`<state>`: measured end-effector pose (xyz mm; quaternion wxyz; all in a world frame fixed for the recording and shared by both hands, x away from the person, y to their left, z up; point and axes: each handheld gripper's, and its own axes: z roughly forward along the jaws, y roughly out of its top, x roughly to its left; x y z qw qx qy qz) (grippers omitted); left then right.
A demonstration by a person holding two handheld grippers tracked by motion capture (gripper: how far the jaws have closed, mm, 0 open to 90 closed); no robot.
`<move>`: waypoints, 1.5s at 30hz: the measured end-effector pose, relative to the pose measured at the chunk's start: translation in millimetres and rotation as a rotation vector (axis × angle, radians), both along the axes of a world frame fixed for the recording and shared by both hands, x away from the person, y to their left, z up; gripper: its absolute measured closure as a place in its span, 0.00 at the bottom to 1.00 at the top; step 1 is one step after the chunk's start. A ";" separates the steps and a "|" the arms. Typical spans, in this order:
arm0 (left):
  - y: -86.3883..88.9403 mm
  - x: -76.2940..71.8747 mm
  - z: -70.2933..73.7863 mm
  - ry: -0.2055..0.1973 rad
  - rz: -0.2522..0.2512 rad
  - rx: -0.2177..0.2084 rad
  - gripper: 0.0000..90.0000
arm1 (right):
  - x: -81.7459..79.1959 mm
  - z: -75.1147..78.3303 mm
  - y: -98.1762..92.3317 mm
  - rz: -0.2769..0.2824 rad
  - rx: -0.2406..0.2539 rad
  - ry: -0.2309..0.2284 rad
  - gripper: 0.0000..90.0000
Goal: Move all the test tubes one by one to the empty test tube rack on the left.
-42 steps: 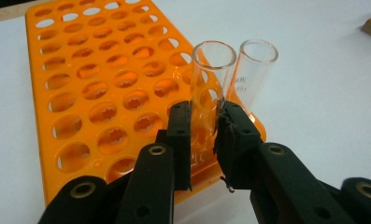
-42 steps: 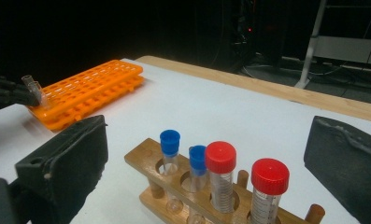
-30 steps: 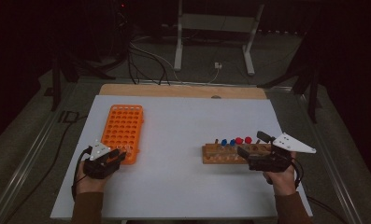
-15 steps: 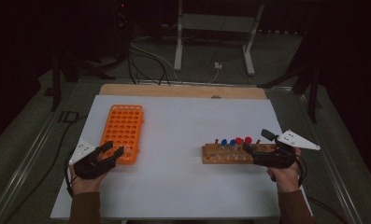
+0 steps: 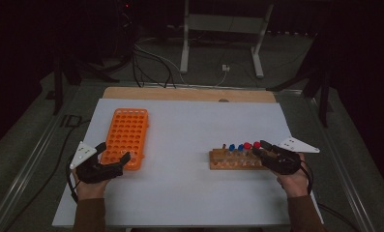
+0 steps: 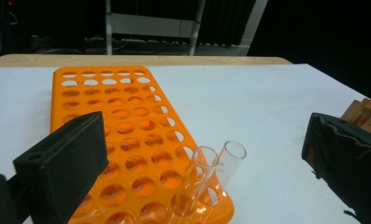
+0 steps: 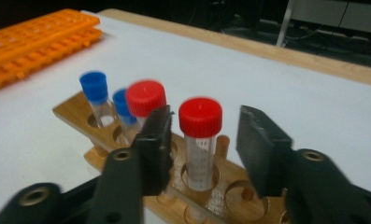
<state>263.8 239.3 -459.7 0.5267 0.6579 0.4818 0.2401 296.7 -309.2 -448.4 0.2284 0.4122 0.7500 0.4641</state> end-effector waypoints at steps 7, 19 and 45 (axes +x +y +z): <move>-1.0 0.1 -0.4 -0.010 0.004 0.006 0.01 | 4.1 -10.3 3.2 0.008 -0.024 0.026 0.76; -2.6 0.1 -2.1 -0.037 0.003 0.023 0.01 | 3.0 -9.8 5.7 0.002 -0.038 0.005 0.83; -9.6 0.8 -0.5 -0.038 -0.006 0.056 0.01 | -14.8 32.7 -2.6 -0.010 0.025 -0.107 0.83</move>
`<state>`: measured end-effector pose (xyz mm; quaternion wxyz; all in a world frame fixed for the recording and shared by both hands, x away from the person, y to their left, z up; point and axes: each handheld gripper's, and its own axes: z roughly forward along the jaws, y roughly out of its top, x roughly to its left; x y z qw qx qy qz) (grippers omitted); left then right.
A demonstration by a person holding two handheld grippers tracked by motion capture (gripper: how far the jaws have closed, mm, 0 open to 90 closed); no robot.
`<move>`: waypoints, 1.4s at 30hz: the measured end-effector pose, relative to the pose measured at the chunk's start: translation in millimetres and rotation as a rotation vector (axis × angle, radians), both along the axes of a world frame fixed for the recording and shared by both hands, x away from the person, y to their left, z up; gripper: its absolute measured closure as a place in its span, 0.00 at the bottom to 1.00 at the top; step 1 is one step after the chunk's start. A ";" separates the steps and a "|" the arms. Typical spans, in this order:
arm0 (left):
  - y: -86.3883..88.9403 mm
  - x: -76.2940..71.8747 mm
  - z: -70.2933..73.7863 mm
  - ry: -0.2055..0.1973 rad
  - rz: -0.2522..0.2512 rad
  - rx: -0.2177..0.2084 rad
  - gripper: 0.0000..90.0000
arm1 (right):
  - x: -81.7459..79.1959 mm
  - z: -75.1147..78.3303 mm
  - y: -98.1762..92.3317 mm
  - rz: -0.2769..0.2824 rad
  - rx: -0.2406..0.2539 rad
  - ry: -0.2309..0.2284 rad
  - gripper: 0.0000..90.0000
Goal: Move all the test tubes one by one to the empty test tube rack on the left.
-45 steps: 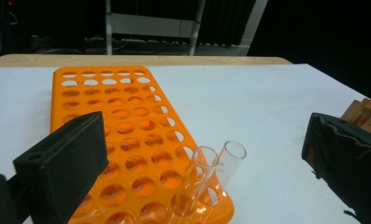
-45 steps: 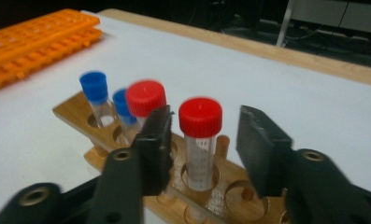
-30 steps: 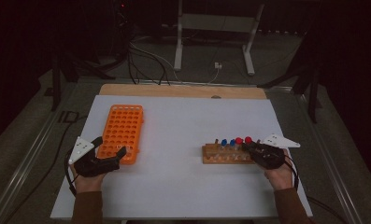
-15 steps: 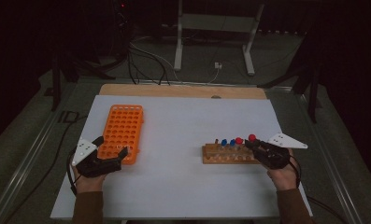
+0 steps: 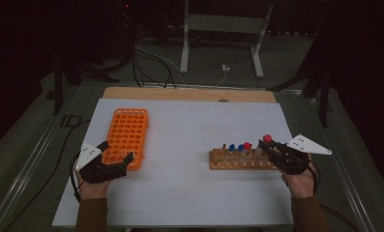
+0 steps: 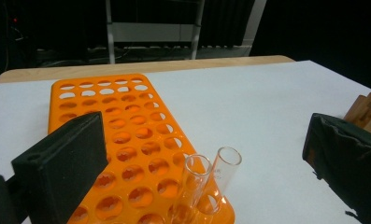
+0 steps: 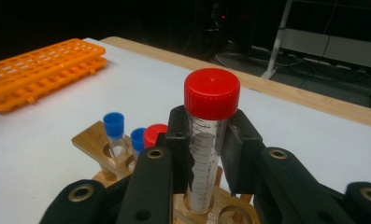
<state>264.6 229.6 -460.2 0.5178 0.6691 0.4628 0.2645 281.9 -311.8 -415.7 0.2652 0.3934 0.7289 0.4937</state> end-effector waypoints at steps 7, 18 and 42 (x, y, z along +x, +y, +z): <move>-1.0 0.5 0.1 0.005 -0.001 -0.006 0.01 | -6.5 10.9 2.7 0.033 0.016 -0.014 0.83; -9.6 0.5 1.7 -0.001 -0.006 0.002 0.01 | -10.5 14.7 15.4 0.097 0.016 -0.011 0.83; -88.0 6.5 22.7 -0.031 -0.172 0.039 0.01 | -9.6 8.3 58.2 0.233 0.028 0.025 0.83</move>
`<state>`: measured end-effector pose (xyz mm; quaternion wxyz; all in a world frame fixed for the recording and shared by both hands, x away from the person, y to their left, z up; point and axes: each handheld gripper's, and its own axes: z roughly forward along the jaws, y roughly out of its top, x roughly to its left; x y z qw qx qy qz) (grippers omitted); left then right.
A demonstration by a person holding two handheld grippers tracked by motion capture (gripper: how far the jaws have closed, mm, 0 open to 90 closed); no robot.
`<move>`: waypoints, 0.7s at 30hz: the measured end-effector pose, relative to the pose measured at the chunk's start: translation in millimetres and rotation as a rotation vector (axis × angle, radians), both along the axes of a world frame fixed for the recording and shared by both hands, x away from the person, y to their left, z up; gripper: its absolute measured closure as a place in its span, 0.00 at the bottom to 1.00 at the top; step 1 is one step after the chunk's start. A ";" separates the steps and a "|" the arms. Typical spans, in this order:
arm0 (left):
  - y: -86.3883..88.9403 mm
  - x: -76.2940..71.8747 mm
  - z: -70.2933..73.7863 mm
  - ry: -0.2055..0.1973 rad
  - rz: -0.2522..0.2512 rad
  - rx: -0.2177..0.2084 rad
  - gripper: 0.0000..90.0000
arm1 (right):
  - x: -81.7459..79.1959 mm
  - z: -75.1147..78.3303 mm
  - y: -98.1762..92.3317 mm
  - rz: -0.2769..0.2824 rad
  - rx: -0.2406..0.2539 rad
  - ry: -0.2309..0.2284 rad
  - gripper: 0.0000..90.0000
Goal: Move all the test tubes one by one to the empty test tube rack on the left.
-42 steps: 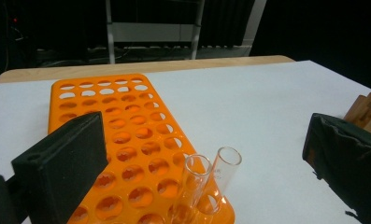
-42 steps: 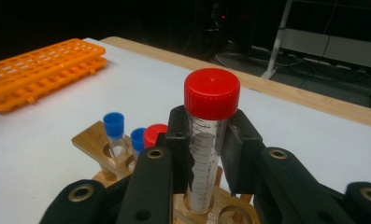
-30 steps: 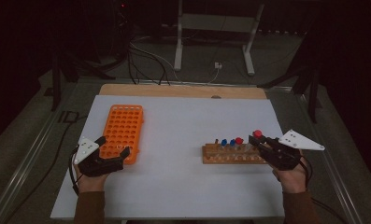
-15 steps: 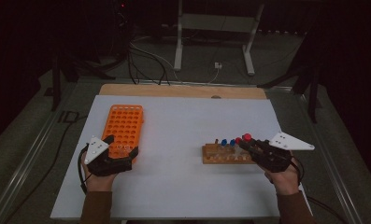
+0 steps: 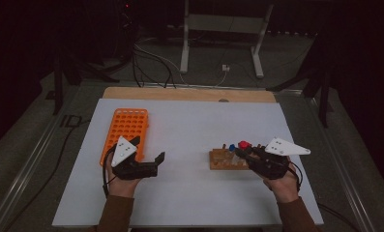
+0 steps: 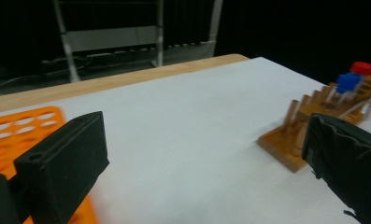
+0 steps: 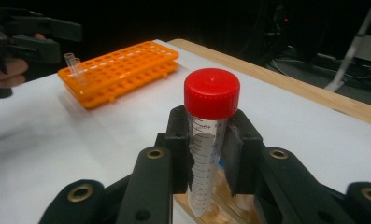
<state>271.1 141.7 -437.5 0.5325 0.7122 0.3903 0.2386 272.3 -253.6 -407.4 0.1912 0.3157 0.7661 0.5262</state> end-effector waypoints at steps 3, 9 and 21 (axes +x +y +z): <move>-13.3 2.0 0.6 -0.002 -0.031 0.005 0.03 | 0.7 0.3 7.2 0.015 0.000 0.000 0.83; -38.2 6.3 -1.4 0.004 -0.089 0.004 0.04 | 4.1 -0.7 18.9 0.033 0.000 0.002 0.83; -94.1 8.8 -5.7 0.024 -0.237 0.005 0.12 | 6.3 -3.7 39.2 0.066 0.003 0.012 0.83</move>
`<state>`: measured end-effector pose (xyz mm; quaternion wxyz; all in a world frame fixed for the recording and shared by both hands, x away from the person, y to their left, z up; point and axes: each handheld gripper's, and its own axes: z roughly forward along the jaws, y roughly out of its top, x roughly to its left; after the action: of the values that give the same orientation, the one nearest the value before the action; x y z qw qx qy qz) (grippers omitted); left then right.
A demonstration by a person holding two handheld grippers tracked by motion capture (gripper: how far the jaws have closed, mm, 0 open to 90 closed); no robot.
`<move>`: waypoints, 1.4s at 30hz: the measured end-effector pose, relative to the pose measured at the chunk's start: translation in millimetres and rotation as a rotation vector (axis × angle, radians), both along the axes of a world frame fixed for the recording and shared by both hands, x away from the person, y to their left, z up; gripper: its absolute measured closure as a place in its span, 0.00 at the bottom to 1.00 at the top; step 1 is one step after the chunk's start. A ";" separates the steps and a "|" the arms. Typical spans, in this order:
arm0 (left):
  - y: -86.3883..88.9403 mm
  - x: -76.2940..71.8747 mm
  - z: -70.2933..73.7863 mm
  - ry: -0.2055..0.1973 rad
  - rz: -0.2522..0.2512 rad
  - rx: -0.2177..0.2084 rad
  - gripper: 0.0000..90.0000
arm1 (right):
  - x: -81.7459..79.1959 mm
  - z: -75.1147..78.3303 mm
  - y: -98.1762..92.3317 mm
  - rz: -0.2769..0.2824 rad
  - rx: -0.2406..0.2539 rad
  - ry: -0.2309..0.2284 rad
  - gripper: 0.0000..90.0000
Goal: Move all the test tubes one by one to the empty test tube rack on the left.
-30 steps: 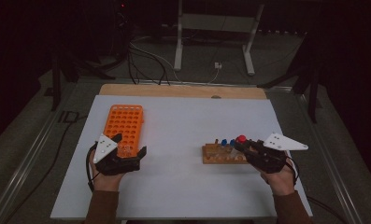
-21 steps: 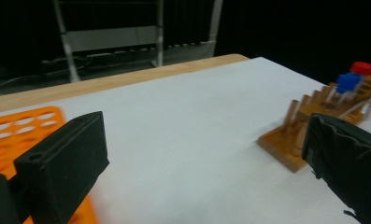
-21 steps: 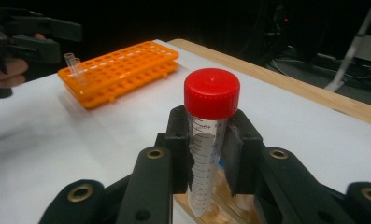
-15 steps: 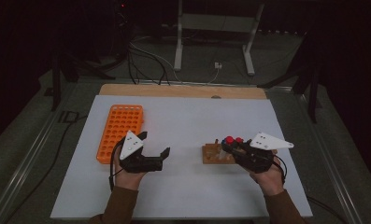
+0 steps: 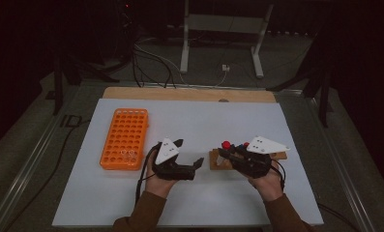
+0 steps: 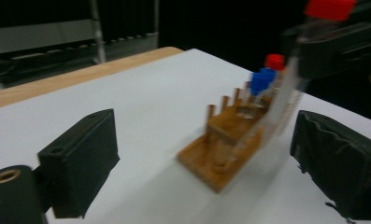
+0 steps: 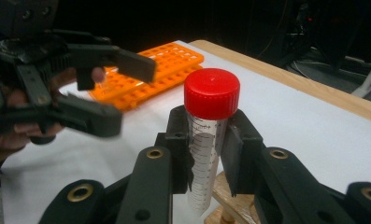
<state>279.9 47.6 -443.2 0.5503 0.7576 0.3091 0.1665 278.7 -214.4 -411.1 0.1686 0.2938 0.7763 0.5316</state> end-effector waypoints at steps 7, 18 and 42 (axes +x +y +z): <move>-26.2 -2.1 -4.0 0.003 -0.077 0.026 0.18 | 0.0 -3.4 7.8 0.017 -0.007 0.006 0.83; -40.2 -1.0 -9.1 0.017 -0.142 0.020 0.65 | -1.2 -7.5 13.3 0.037 -0.012 0.016 0.83; 6.4 3.9 0.5 -0.008 -0.051 0.024 0.84 | 1.0 -0.9 -16.8 -0.072 0.063 -0.007 0.16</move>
<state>283.7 54.0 -442.7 0.5464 0.7712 0.2854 0.1590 279.6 -231.2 -412.0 0.1808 0.3250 0.7476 0.5503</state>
